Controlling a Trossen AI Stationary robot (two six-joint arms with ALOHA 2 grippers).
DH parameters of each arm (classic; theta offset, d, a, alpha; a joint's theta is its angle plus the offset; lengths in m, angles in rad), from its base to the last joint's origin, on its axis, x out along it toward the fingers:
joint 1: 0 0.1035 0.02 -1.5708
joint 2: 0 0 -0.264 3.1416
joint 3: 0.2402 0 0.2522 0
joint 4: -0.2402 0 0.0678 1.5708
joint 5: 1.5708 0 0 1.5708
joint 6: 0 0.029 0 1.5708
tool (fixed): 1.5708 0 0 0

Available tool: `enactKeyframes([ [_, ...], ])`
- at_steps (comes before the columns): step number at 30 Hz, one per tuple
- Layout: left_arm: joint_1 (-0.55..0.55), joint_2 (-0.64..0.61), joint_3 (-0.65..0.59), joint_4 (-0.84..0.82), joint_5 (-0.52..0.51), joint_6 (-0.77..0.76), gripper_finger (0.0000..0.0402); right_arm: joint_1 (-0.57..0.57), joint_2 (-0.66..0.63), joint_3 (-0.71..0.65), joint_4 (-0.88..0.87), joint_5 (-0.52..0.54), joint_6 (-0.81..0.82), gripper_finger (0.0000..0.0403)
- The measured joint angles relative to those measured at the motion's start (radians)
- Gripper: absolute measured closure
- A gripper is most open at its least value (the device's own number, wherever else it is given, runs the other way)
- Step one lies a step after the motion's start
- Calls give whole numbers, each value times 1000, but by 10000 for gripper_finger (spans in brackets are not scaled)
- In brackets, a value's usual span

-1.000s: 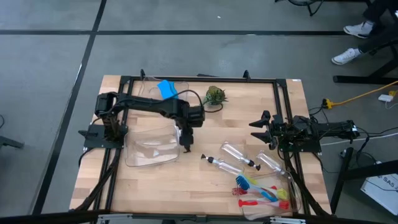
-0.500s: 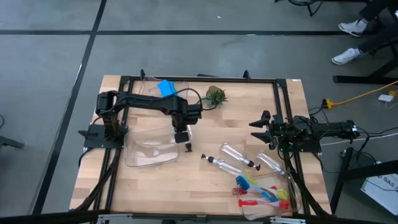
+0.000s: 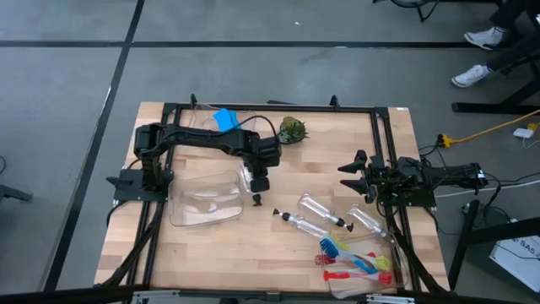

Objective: Pick & Place Kitchen Sink Supplies
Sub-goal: Put the transparent soap dispenser into the middle transparent bin

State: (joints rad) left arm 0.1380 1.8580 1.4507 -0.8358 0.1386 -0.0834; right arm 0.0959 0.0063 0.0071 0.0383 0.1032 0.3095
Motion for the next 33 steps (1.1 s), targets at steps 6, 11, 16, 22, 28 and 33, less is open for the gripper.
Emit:
enactKeyframes([
  [6,-17,-4,121,-317,-24,9,399,0,0,0,0,0,0,158],
  [11,2,4,92,-353,-42,16,398,0,0,0,0,0,0,158],
  [16,7,45,61,-348,-57,39,399,0,0,0,0,0,0,158],
  [22,12,90,65,-336,-8,62,399,0,0,0,0,0,0,158],
  [28,13,100,64,-40,10,71,399,0,0,0,0,0,0,158],
  [33,18,132,62,267,13,86,398,0,0,0,0,0,0,158],
])
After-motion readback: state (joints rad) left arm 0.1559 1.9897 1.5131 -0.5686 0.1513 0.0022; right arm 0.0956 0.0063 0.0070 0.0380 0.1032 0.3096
